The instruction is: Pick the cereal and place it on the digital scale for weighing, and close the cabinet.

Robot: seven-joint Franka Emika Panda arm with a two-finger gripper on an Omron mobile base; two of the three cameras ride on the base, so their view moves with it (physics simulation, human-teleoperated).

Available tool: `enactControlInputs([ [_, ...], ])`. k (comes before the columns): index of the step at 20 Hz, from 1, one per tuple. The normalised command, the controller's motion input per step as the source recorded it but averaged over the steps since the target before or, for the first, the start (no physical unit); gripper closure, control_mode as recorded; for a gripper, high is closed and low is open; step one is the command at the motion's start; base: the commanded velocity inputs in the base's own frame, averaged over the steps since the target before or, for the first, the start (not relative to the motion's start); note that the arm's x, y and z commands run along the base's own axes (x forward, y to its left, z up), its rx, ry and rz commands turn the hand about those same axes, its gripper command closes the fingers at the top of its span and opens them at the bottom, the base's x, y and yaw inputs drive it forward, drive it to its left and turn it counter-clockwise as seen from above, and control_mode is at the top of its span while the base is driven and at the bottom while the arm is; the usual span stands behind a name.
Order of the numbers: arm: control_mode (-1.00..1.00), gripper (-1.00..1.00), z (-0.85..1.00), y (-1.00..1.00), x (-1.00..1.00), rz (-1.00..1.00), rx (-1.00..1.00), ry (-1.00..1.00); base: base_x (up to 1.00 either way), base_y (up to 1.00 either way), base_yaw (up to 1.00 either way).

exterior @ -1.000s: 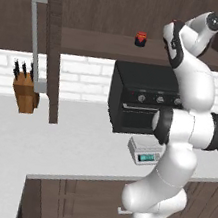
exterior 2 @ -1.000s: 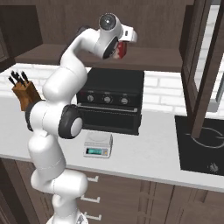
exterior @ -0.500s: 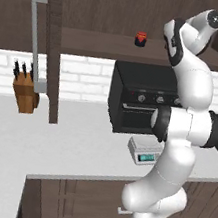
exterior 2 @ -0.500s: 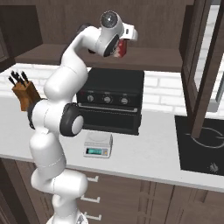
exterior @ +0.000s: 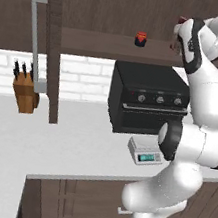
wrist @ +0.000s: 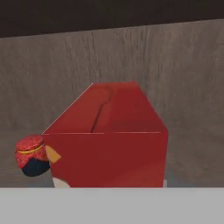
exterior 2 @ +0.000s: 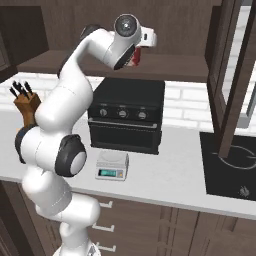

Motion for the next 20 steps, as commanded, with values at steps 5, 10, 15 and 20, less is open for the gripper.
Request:
enactControlInputs([
  [5,-1.0,1.0,0.0,0.14,-1.0,0.14,0.0,-0.03,0.0,0.0,0.0],
  [10,-1.0,1.0,0.02,0.12,-1.0,0.2,0.01,0.0,0.0,0.0,0.0],
  [15,-1.0,1.0,0.03,0.0,-1.0,0.31,0.02,0.05,0.0,0.0,0.0],
  [20,-1.0,1.0,-0.31,0.11,-0.96,0.43,0.0,0.0,0.0,0.0,0.0],
])
